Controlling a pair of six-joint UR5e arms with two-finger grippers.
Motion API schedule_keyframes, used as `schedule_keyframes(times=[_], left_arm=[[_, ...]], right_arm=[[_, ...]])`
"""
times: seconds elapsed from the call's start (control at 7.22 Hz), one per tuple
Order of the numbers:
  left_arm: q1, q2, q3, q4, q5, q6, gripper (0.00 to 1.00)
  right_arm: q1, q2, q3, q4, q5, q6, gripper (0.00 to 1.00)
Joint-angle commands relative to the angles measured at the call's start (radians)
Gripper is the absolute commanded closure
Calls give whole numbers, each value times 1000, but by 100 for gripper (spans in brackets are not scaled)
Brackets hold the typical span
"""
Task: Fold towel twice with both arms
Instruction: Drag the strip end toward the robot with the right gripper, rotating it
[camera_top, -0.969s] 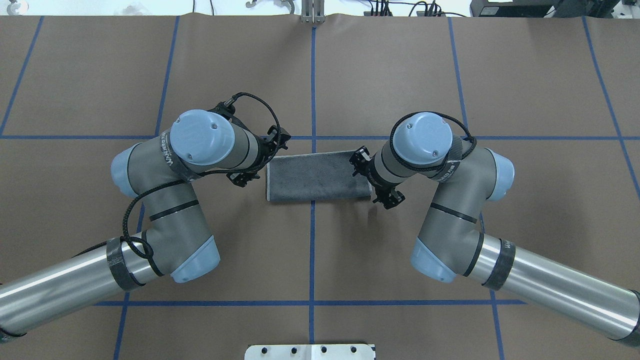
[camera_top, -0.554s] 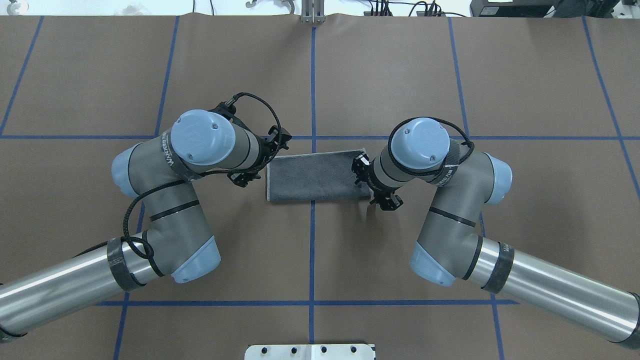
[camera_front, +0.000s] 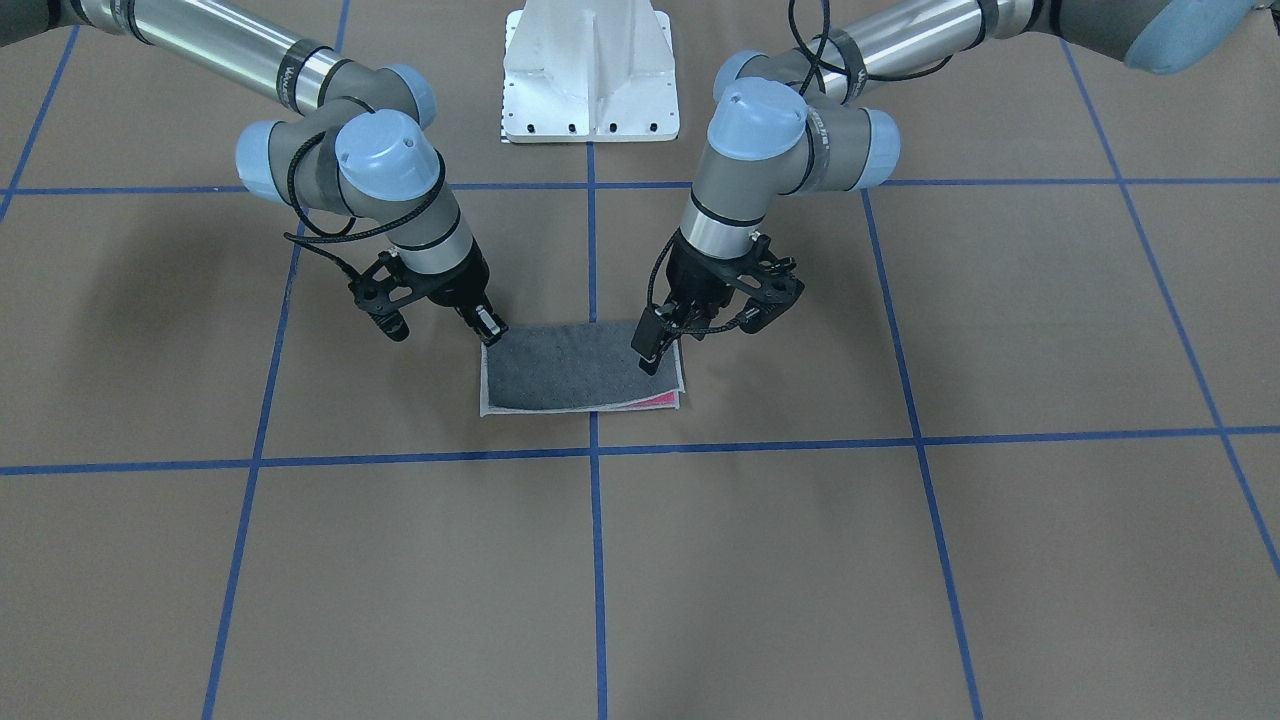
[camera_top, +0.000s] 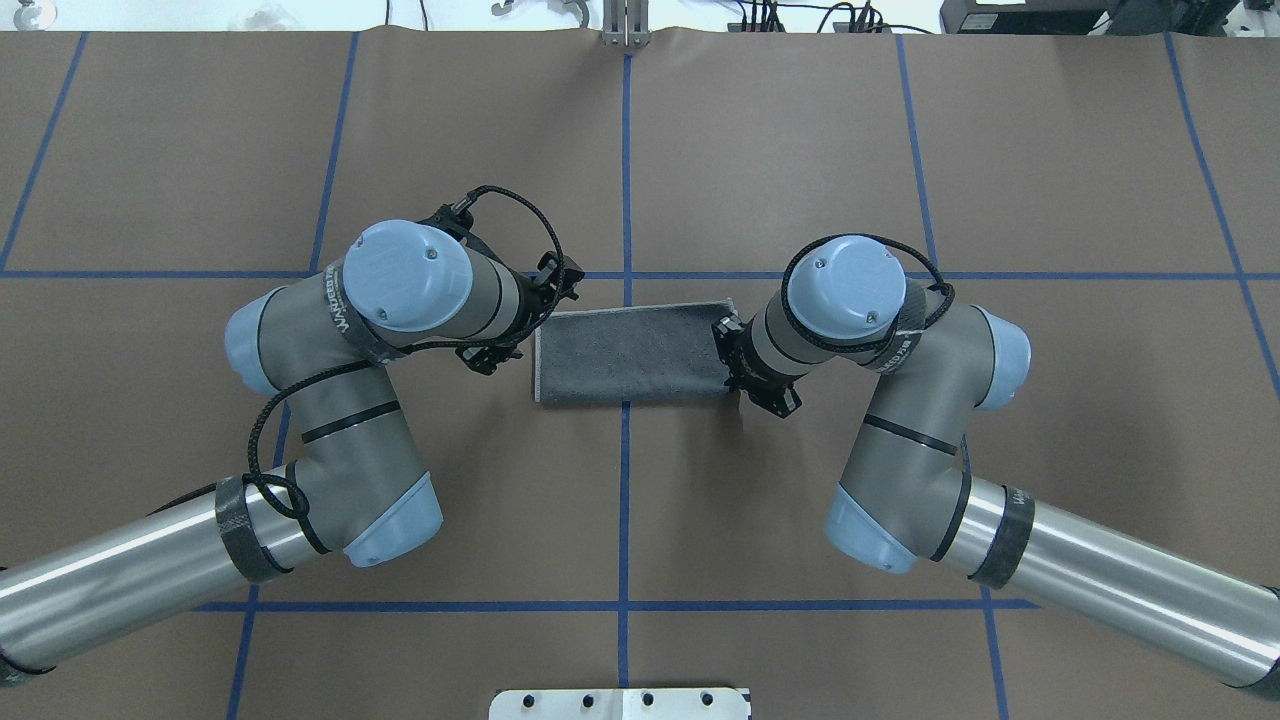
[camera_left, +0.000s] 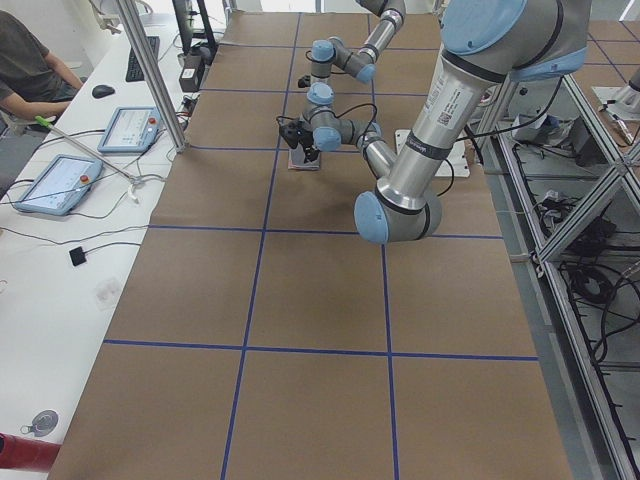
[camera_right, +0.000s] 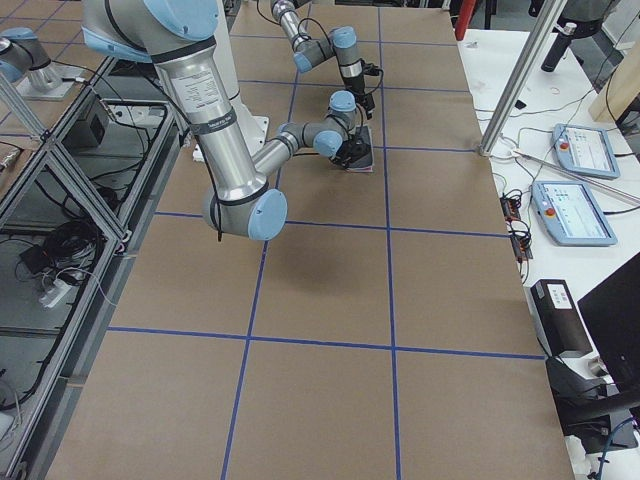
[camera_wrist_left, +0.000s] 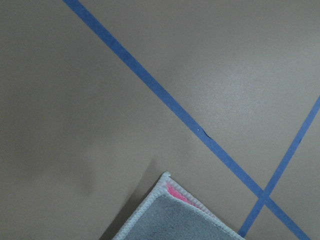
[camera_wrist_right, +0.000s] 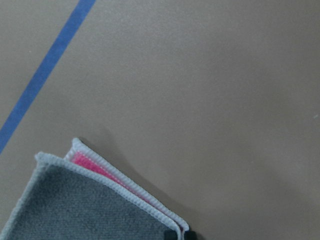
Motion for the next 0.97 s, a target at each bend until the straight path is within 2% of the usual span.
schedule_keyframes(times=[0.0,0.28,0.42,0.55,0.83], left_arm=[[-1,-5,-1,0,0,0,0],[-3,-3,-24,5,-5,0,0],[-3,0,-40,9,-6,0,0],[-13,6,-75,11,-43,0,0],[-14,10,-90,11,-55,-2,0]], right_arm=[[3,-4,12,0,1,-1,100],[-21,-81,140,-11,18,0,100],[-41,-106,174,-12,53,17,100],[-88,-99,176,-11,67,105,100],[-165,-93,202,-9,75,154,100]])
